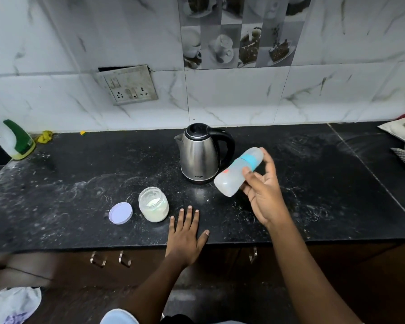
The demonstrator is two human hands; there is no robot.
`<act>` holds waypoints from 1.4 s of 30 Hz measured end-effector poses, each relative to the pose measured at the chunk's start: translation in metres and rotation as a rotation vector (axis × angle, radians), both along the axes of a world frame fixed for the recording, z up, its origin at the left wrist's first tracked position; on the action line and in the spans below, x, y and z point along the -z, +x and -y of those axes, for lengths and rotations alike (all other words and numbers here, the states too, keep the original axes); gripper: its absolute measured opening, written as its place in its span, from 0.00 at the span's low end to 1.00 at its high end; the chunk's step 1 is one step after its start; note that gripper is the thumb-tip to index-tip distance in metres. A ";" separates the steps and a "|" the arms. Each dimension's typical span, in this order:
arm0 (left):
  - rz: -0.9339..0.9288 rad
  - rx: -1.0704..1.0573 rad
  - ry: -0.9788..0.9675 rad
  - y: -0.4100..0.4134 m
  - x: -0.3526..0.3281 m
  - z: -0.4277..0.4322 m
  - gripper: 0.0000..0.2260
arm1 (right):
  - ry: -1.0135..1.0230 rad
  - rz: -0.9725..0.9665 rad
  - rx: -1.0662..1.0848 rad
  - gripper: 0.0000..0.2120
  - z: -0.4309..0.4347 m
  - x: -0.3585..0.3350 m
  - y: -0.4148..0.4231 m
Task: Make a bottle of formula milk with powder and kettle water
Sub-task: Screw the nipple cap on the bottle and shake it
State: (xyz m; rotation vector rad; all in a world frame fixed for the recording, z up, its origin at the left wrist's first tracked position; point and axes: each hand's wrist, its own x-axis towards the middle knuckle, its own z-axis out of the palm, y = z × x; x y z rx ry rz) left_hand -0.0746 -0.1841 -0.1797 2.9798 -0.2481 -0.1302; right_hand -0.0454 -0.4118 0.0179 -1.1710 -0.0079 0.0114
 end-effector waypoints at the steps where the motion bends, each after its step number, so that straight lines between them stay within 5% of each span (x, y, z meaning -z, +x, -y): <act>1: -0.002 -0.002 0.003 0.000 0.000 0.000 0.36 | -0.041 0.003 -0.046 0.38 -0.001 -0.001 -0.001; 3: -0.007 -0.002 0.000 0.000 -0.001 0.000 0.35 | -0.134 0.037 -0.154 0.40 -0.002 -0.003 -0.005; 7: 0.019 -0.004 -0.014 0.001 0.002 -0.001 0.38 | -0.013 0.019 0.006 0.38 -0.001 0.000 -0.003; 10: 0.028 0.000 -0.021 0.001 0.005 0.000 0.39 | -0.164 0.064 -0.141 0.40 -0.001 -0.004 -0.004; 14: 0.017 0.008 -0.015 0.002 0.005 -0.001 0.37 | -0.084 0.032 -0.015 0.41 0.001 0.000 0.000; 17: 0.017 0.005 -0.011 0.001 0.004 0.000 0.36 | -0.208 0.072 -0.225 0.40 -0.001 -0.002 -0.003; 27: 0.018 0.008 -0.007 0.001 0.005 -0.002 0.40 | -0.133 0.036 -0.006 0.39 -0.006 0.000 0.001; 36: 0.012 0.011 -0.018 0.001 0.002 -0.001 0.38 | -0.192 0.053 -0.164 0.37 -0.002 0.001 -0.001; 40: 0.030 0.010 -0.013 0.001 0.003 0.000 0.39 | -0.061 -0.002 0.038 0.36 -0.004 0.007 0.005; 42: 0.032 -0.003 -0.009 0.000 0.003 0.000 0.39 | -0.164 0.019 -0.102 0.39 -0.004 0.004 0.005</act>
